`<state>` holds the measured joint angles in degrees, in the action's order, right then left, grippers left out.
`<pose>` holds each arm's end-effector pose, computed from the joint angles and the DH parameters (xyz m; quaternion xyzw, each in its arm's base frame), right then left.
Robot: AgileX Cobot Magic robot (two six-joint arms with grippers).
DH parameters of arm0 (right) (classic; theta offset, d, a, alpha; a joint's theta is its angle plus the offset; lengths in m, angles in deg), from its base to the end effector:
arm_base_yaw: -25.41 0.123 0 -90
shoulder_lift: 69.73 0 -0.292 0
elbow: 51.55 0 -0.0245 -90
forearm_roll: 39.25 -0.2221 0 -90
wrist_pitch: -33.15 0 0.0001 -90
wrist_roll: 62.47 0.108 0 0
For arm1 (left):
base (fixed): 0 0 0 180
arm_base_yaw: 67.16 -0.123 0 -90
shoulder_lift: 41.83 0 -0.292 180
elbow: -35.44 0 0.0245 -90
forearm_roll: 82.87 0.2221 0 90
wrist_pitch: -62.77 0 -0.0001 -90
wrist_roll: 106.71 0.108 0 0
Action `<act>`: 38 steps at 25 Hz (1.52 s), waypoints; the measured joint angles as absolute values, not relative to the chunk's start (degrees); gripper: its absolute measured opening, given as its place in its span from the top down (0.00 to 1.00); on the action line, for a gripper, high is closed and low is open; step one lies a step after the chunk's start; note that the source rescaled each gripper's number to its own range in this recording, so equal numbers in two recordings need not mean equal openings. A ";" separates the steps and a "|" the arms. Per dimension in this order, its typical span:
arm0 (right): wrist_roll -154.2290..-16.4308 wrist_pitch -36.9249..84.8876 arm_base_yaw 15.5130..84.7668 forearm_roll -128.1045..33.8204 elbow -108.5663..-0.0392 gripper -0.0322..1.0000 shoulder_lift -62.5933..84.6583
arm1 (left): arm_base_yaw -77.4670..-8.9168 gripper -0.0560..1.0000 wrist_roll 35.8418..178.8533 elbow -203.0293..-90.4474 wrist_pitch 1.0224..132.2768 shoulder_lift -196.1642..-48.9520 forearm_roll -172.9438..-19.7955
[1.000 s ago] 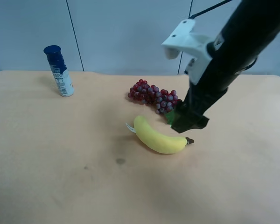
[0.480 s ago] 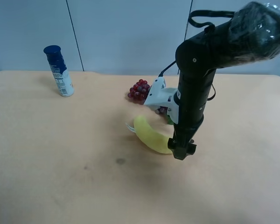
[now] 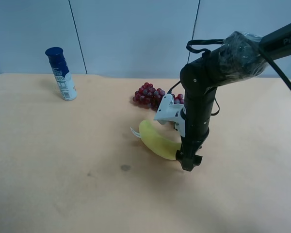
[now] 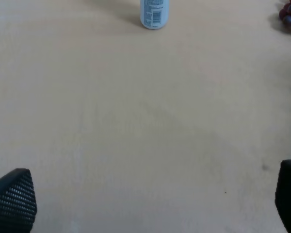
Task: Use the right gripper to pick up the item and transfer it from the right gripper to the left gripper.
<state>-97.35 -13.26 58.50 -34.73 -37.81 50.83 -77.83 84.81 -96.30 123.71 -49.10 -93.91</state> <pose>0.2742 0.1713 0.1290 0.5812 -0.8132 0.0283 0.0066 -0.0210 -0.0224 0.2591 0.0108 0.8462 0.0065 0.5327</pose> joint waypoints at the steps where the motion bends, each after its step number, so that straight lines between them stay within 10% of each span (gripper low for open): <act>1: -97.90 -12.75 58.50 -35.36 -37.81 0.00 51.27 | -77.83 0.00 84.81 -96.30 123.71 -49.10 -93.91; 11: -103.83 -8.68 58.50 -41.01 -37.81 0.07 52.25 | -77.83 0.00 84.81 -96.30 123.71 -49.10 -93.91; 21: -103.89 -9.27 58.50 -40.80 -37.86 0.97 52.25 | -77.83 0.00 84.81 -96.30 123.71 -49.10 -93.91; 38: -102.14 -23.60 66.45 -42.33 -47.89 0.97 40.10 | -77.83 0.00 84.81 -96.30 123.71 -49.10 -93.91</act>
<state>-102.14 -23.60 66.45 -42.33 -47.89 40.10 -77.83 84.81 -96.30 123.71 -49.10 -93.91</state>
